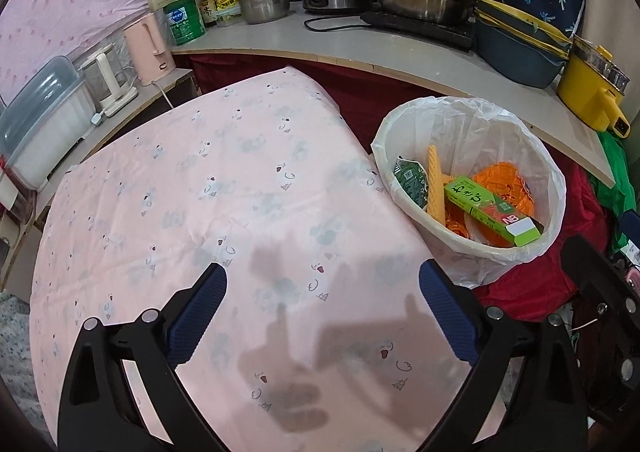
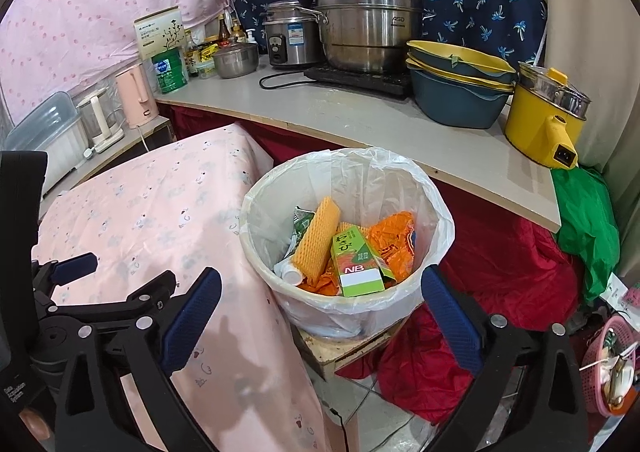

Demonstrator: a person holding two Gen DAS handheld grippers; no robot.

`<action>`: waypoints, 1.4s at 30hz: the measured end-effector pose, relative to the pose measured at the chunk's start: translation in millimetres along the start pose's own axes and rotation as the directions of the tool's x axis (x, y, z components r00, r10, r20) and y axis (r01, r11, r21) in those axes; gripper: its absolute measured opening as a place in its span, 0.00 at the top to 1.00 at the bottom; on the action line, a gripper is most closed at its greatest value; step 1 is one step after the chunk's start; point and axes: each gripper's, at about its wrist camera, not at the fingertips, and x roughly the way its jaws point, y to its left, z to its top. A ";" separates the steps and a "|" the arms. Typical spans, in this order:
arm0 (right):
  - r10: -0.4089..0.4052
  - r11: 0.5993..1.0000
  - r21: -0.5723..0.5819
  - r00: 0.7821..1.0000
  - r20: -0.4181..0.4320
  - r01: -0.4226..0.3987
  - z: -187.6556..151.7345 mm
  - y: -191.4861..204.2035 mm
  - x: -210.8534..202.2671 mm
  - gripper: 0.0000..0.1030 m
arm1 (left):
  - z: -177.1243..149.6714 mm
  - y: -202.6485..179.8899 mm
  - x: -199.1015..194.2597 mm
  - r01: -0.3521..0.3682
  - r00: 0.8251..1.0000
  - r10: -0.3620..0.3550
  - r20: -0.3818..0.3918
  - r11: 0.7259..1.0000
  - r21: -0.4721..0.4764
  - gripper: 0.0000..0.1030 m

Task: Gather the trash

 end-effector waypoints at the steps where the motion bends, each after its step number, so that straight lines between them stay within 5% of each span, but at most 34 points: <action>1: 0.002 1.000 -0.001 1.000 -0.002 -0.002 -0.3 -0.1 0.3 0.06 | -0.4 0.3 -0.1 0.000 1.000 0.000 0.001 1.000 -0.001 0.10; 42: -0.020 1.000 -0.022 0.999 -0.029 0.019 -16.5 1.2 11.1 0.06 | -10.6 -1.7 2.8 -0.057 0.998 0.057 0.027 0.998 -0.003 0.10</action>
